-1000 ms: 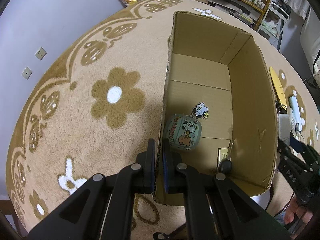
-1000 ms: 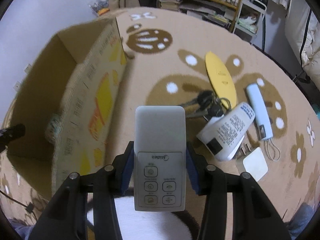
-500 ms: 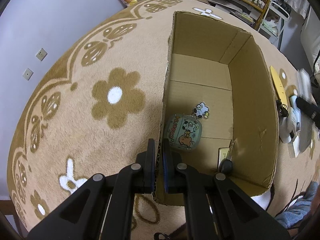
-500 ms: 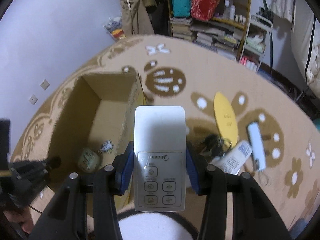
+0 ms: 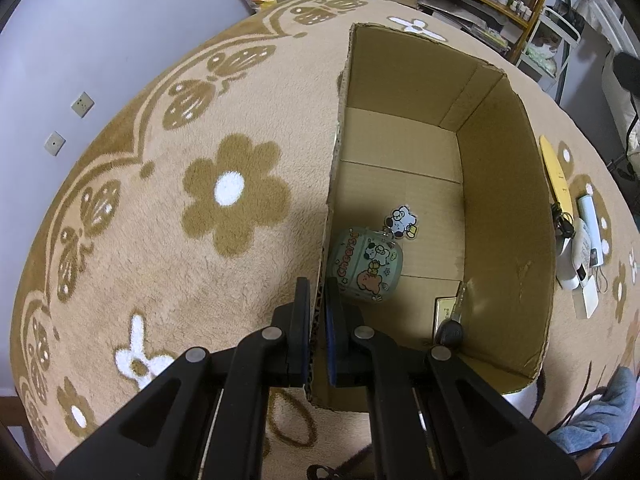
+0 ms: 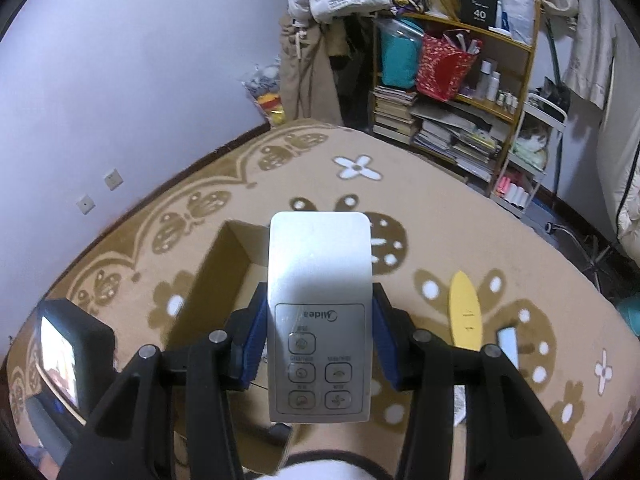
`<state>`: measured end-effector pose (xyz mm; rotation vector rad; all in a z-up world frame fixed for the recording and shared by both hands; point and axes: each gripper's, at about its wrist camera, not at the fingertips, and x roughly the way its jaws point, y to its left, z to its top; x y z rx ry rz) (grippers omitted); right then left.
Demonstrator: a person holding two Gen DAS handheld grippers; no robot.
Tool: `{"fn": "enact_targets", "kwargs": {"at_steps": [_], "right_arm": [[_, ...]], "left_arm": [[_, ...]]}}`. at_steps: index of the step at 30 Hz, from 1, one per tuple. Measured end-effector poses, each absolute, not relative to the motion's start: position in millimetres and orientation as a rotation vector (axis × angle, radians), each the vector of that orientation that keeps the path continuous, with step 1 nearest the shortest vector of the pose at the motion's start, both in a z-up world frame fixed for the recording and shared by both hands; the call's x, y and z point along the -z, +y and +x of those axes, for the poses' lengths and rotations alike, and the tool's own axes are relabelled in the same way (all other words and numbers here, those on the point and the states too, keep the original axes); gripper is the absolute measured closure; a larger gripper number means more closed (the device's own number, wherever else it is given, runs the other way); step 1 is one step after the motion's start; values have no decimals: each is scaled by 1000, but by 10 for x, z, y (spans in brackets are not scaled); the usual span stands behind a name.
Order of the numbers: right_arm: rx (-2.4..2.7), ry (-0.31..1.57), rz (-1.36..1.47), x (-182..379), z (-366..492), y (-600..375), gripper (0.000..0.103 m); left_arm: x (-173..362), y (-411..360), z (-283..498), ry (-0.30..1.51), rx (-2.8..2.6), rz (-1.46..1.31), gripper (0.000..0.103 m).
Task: Organize rigid objects
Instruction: 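Lift the white remote with the right gripper and carry it over the box, then lower the remote into the box and open the right gripper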
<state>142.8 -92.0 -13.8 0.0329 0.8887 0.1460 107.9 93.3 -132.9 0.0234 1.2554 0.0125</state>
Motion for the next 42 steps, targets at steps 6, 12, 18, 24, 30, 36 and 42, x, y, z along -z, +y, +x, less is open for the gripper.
{"fn": "enact_targets", "kwargs": {"at_steps": [6,12,18,24,30,36,42], "right_arm": [[-173,901,114,185,1504,-794,52],[-195,925,143,346,1534,-689,52],[-213,959,172,605,1541,-655,52],[-251,997,200,823,1572,-647,52],[-264,1037,207,1002,1618,-647,52],[-311,1074,227,1133,1640,-598,52],[-271,1101,173,1223,1658,-542,52]], "left_arm": [[1331,922,1080,1255,-14,23,97],[1327,928,1088,1257,-14,17,97],[1337,961,1101,1255,-4,-2,97],[1344,930,1097,1249,-10,21,97],[1348,923,1105,1250,-11,22,97],[1350,936,1110,1252,-6,14,97],[1349,941,1110,1251,-5,12,97]]}}
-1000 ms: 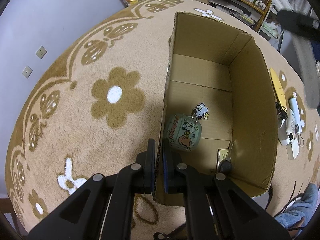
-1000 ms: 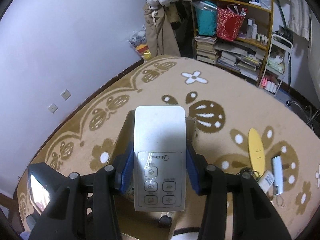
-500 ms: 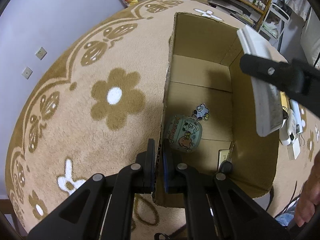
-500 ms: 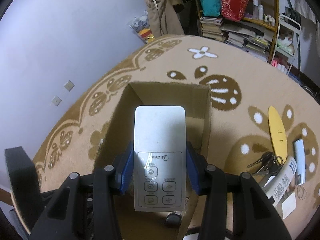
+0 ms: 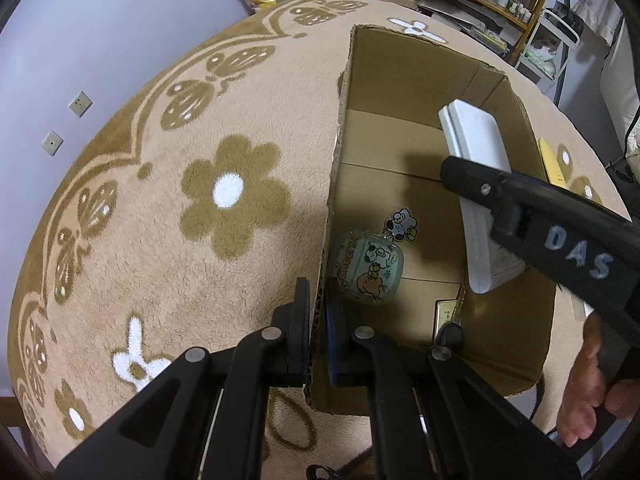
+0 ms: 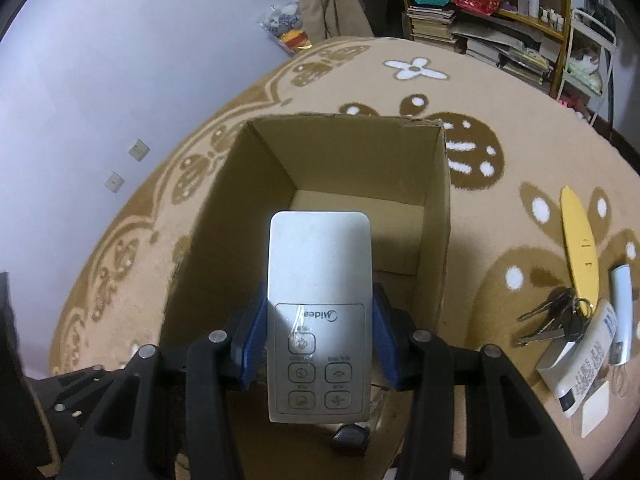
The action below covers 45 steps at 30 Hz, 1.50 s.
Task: Organize rigid objects
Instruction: 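Lower the remote into the box and open the right gripper, then move the right gripper back to the item pile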
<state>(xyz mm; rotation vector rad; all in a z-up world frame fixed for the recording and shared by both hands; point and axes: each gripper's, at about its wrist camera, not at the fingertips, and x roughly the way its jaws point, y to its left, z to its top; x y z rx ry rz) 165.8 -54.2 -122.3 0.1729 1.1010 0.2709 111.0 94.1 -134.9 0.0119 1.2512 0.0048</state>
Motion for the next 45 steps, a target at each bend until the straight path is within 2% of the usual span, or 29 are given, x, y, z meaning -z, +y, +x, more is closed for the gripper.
{"fn": "enact_targets", "kwargs": {"at_steps": [16,18,20,22,25,29,32,36,39,45], "right_arm": [[-283,1082,90,1258,1625,-446,50],[-295,1072,95,1251,1603,-447,46],[-315,1064,123,1232,1584,-461,36],[-320,1050,133,1205,1571,-468,34],[-302,1039,115,1160,1563,-465,24],[-323,999,131,1062,1515,-522,21],[-313,965,152,985,1480,-630,12],[-325,925,166,886,1423,-747,10],[-291,865,184,797,1356,-881,0],[-222,829,166,699,1362,-1130,0]], "left_arm": [[1329,969,1099,1244,-1,-7,97],[1326,984,1100,1245,5,-15,97],[1329,994,1099,1245,6,-21,97],[1319,994,1098,1241,4,-21,97],[1319,979,1092,1239,-1,-10,97],[1317,981,1093,1239,-2,-7,97],[1316,975,1093,1239,-2,-1,97],[1318,975,1092,1239,-4,5,97],[1319,972,1092,1238,-4,8,97],[1319,975,1094,1238,-4,9,97]]}}
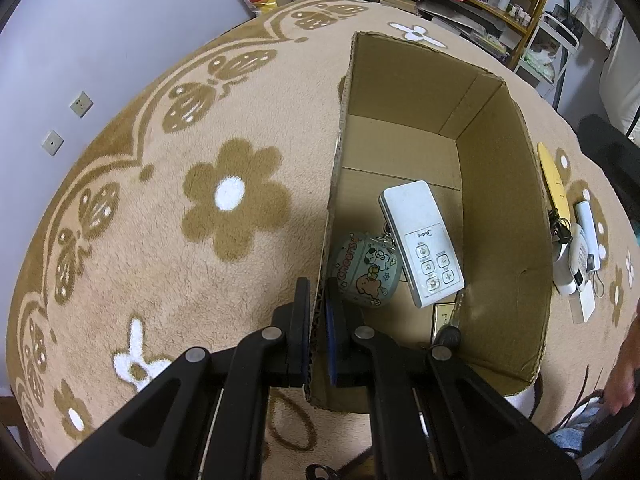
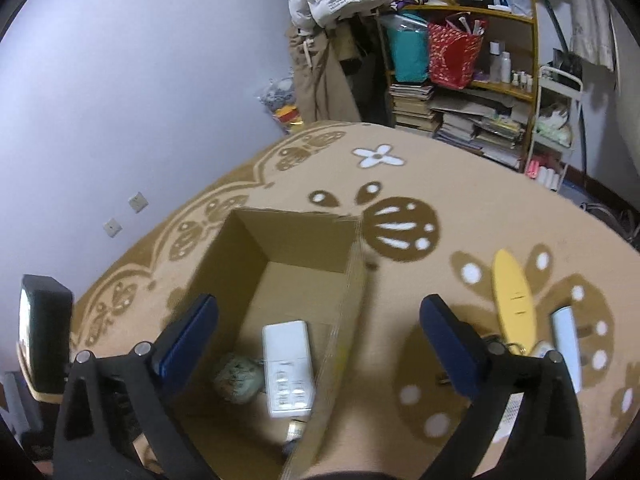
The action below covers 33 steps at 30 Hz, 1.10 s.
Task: Organize rigid objects
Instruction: 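Move the right gripper back to the item pile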
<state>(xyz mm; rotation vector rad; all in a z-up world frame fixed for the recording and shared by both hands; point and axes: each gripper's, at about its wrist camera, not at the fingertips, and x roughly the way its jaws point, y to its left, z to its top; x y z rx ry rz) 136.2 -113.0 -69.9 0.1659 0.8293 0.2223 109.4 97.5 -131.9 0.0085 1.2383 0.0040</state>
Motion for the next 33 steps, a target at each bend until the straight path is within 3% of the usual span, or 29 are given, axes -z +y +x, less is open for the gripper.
{"fn": "enact_targets", "kwargs": {"at_steps": [15,33], "right_arm": [[-140,885,51,695,1259,-1724,0],[86,1019,105,1325,948,-2747,0]], "left_arm": [[1315,1007,1125,1235,6,-18,97],[1303,959,1105,1229,-14,13,96]]}}
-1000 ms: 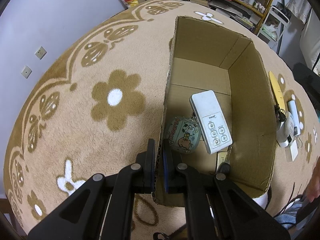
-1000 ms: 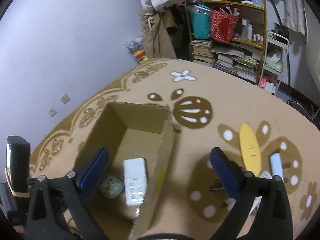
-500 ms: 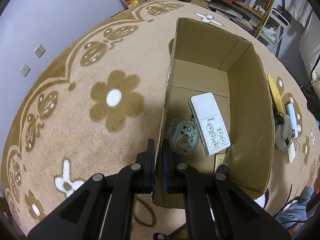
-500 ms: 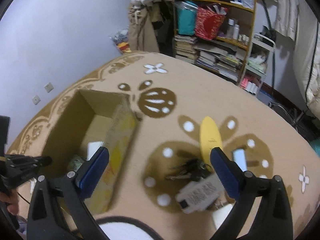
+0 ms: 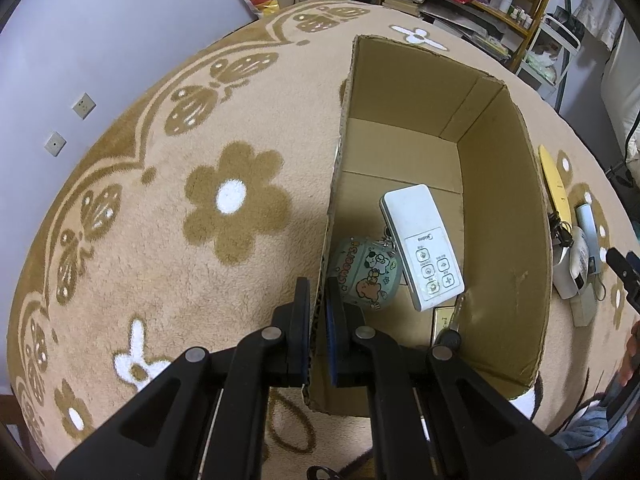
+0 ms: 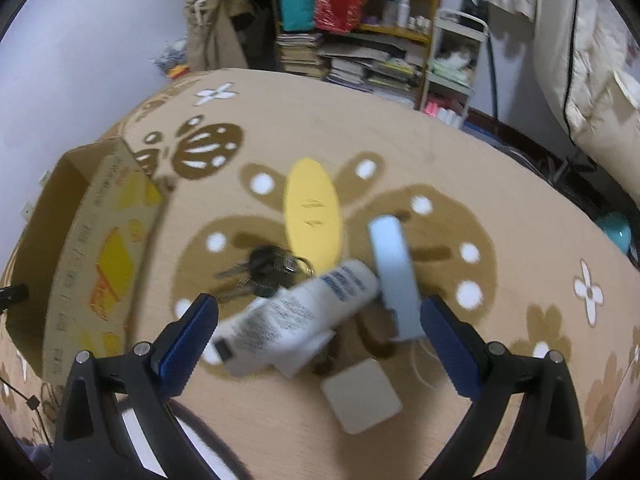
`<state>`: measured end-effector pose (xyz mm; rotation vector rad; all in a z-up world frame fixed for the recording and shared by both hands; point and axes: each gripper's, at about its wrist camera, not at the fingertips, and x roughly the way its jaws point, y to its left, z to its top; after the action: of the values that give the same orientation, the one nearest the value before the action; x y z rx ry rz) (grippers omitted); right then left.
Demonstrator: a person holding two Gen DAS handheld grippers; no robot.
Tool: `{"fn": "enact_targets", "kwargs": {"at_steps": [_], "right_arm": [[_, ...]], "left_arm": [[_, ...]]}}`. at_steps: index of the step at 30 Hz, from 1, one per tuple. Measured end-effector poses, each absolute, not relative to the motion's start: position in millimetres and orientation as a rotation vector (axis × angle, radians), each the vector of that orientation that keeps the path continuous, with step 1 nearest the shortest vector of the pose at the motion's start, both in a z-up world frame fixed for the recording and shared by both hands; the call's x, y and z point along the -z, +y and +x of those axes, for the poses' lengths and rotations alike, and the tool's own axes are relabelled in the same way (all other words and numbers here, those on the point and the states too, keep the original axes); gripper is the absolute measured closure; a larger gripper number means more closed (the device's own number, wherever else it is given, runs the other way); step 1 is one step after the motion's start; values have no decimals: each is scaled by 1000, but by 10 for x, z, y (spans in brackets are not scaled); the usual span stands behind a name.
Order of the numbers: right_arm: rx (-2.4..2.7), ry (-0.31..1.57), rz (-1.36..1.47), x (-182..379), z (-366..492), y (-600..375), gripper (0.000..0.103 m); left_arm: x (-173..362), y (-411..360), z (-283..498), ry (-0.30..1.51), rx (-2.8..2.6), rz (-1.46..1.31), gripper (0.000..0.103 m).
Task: Organize rigid objects
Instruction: 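Move the right gripper back to the item pile, then grasp the white square charger plug with the right gripper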
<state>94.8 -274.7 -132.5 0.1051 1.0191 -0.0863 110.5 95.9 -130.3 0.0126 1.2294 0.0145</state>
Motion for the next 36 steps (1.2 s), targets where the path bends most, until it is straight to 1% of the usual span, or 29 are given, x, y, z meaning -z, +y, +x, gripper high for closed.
{"fn": "enact_targets", "kwargs": {"at_steps": [3,9,14,24,25,30,33,35,36], "right_arm": [[123,1061,104,1410,837,-2892,0],[197,1145,235,1642,695,-3227,0],[215,1181,305,1833,670,-3323,0],[188,1239,269,2108,706,-3199,0],[184,1243,270,2120,709,-3191,6],[197,1256,224,2155,693,-3170,9],[213,1262,205,2157,684,-3156,15],[230,1278,174,2158,691,-3134,23],[239,1287,161,2164,715,-3100,25]], "left_arm": [[1301,962,1104,1229,-15,16,96],[1301,973,1109,1231,-17,11,96],[1303,969,1123,1234,-21,10,96],[1315,958,1116,1233,-24,21,96],[1316,962,1117,1233,-25,21,96],[1316,957,1116,1232,-25,23,96],[1319,952,1109,1231,-27,28,96],[1319,951,1109,1232,-26,26,96],[1319,950,1109,1232,-26,26,96]]}}
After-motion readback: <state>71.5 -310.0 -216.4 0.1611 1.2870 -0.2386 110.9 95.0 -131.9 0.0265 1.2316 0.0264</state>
